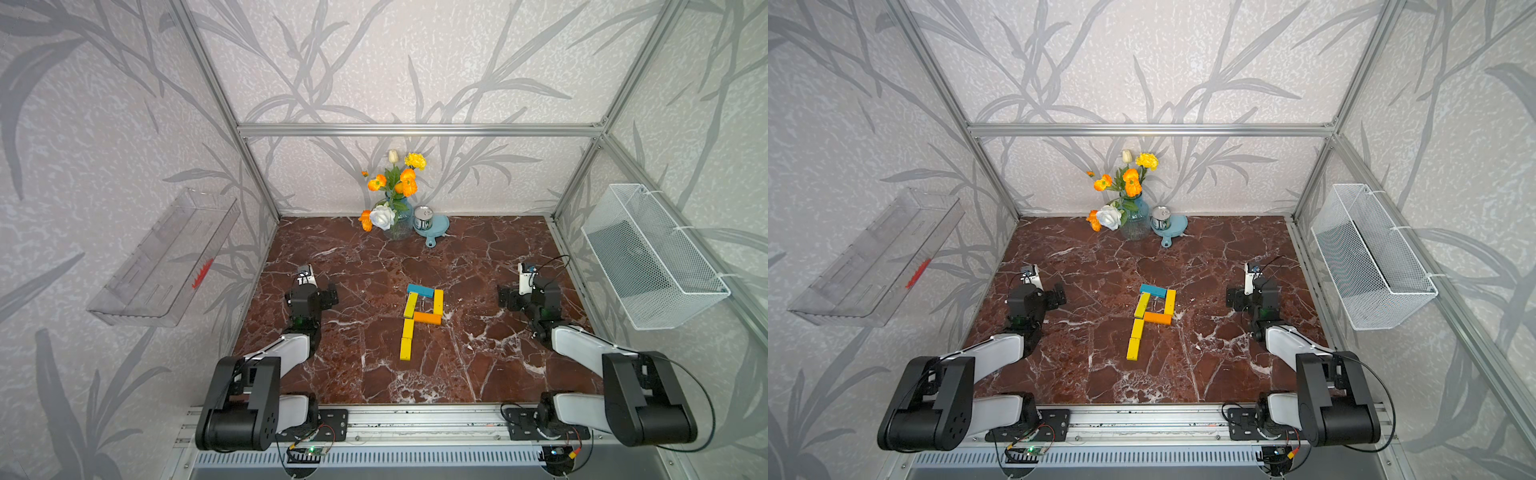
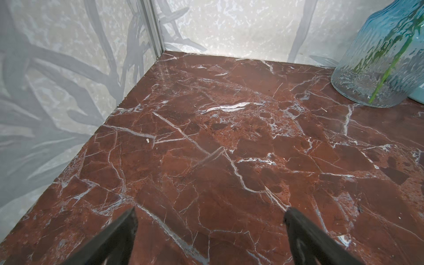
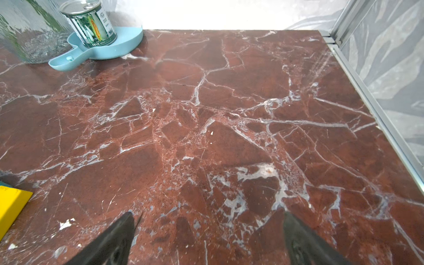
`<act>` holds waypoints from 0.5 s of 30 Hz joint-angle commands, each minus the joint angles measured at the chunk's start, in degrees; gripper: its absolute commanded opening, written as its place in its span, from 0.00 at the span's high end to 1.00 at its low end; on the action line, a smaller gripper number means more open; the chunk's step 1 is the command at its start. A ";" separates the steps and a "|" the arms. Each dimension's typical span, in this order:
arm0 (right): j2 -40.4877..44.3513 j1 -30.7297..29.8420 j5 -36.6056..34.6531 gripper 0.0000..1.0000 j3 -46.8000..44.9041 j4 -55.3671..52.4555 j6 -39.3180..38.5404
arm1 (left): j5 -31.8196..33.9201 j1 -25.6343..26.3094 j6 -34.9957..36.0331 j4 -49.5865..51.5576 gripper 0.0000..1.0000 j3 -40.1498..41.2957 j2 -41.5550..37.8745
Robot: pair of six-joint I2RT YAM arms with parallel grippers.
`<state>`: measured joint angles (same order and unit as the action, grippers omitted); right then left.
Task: Assemble the letter p with building blocks
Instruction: Reset both arms
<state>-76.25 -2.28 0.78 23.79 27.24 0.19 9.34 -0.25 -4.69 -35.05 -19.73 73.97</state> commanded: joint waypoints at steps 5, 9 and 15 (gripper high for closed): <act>-7.89 0.79 7.30 0.01 -0.41 16.69 -2.96 | 1.21 -1.38 0.75 -4.09 0.00 2.66 -3.53; -14.08 0.62 8.80 0.01 -2.68 28.51 -3.53 | -2.23 -1.62 0.35 -5.62 0.00 1.76 -1.45; -11.74 0.56 8.46 0.01 -2.17 23.65 -3.76 | -4.58 -2.94 0.56 -16.95 0.00 1.09 10.54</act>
<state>-89.06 -1.76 8.21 21.28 47.72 -3.05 7.49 -2.63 -4.62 -45.76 -17.96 79.31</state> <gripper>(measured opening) 0.991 0.998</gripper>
